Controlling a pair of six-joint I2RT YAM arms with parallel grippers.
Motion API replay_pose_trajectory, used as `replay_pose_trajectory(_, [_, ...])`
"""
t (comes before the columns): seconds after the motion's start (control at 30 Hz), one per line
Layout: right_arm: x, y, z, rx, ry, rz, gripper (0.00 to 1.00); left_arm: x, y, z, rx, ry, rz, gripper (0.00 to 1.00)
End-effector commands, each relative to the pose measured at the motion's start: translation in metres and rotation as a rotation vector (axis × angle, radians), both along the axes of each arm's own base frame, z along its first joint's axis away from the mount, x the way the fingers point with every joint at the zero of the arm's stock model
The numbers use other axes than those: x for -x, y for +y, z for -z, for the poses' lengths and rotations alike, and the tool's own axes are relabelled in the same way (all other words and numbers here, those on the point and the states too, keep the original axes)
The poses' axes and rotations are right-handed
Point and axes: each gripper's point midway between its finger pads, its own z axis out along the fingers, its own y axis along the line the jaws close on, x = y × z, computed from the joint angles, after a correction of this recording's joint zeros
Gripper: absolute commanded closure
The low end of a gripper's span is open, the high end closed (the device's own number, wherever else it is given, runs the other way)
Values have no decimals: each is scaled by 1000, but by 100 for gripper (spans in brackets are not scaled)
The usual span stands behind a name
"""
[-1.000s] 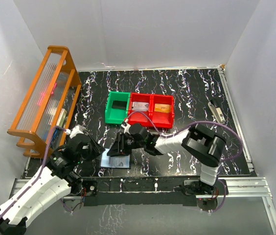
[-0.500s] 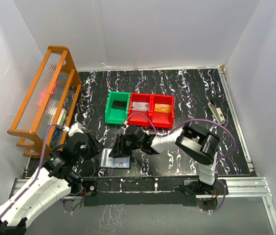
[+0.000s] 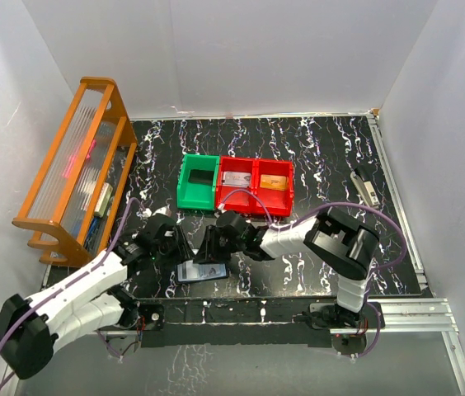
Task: Take the credit cards out of the card holder
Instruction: Remove the credit card from the card holder.
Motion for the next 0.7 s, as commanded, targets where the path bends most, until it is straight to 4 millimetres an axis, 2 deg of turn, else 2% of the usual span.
replay_pose_trajectory(0.0, [-1,-27,28,118,0,30,72,11,5,23,-40,61,21,56])
replay_pose_trajectory(0.13, [0,-21,22,71,2,23,79,17,10,30,-38,55,22,63])
replay_pose_trajectory(0.43, [5,-8,17,5,30,-11,79,35,21,53,-53,124,-4,69])
replay_pose_trajectory(0.53, [6,-5,16,-12,36,-20,80,35,23,52,-55,118,-9,71])
replay_pose_trajectory(0.67, [8,-1,9,-61,40,-26,89,35,22,51,-46,109,-13,72])
